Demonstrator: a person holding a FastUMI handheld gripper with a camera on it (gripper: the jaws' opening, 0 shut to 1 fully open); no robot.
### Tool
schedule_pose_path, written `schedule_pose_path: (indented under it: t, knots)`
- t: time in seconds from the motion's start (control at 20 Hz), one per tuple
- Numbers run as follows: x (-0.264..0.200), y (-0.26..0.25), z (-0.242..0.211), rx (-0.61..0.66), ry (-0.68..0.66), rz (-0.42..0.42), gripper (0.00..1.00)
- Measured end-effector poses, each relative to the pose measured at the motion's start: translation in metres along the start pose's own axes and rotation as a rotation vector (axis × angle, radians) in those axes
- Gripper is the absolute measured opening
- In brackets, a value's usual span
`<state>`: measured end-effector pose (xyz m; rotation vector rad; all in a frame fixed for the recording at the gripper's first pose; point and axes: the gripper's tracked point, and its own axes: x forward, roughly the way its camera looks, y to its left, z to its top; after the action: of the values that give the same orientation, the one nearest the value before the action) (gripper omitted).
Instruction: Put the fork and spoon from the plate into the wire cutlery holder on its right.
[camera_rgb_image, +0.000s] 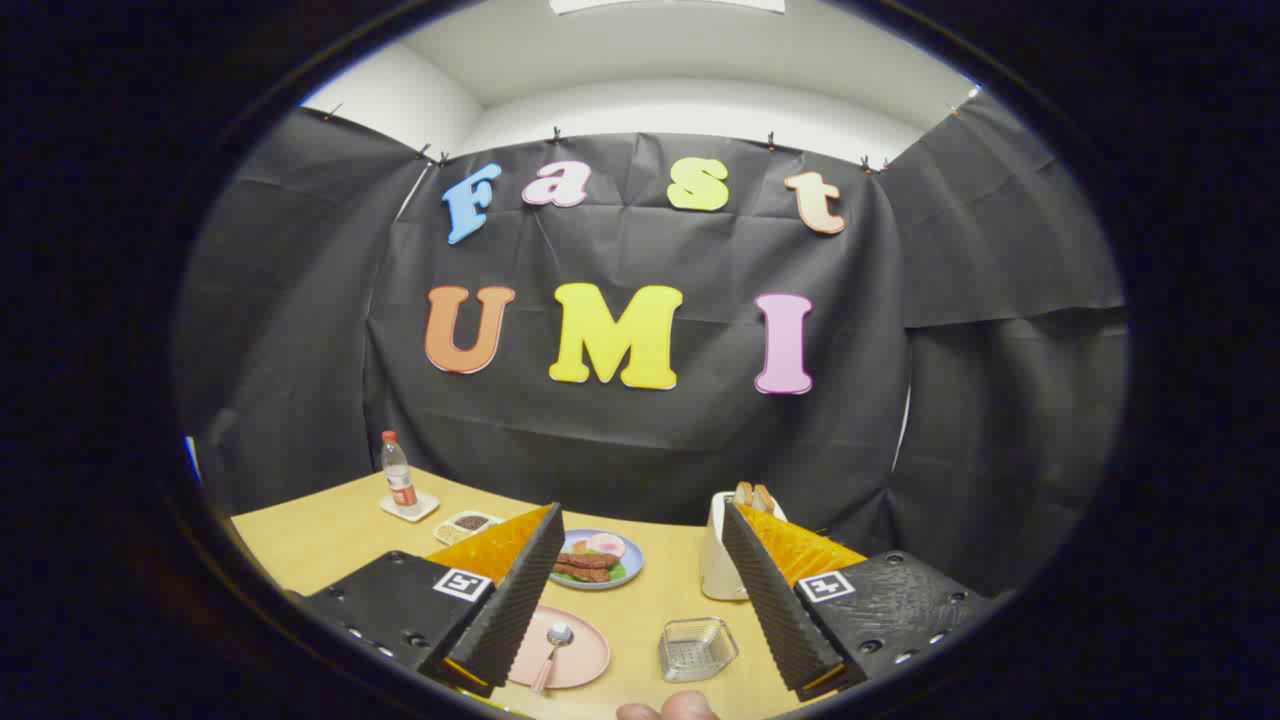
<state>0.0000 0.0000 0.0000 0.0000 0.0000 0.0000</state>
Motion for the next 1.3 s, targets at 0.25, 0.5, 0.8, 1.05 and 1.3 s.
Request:
schedule_pose_path:
  t: [0.25,0.5,0.8,1.05,1.3]
  knots:
    - [0.003,0.0,-0.006,0.011,0.025,0.002,0.95]
    - [0.001,0.005,-0.008,0.028,0.042,0.006,0.95]
    - [0.004,0.011,-0.017,0.032,0.069,-0.006,0.95]
    - [0.009,0.022,-0.035,0.035,0.14,0.011,0.96]
    - [0.017,0.053,-0.067,0.02,0.27,0.082,0.96]
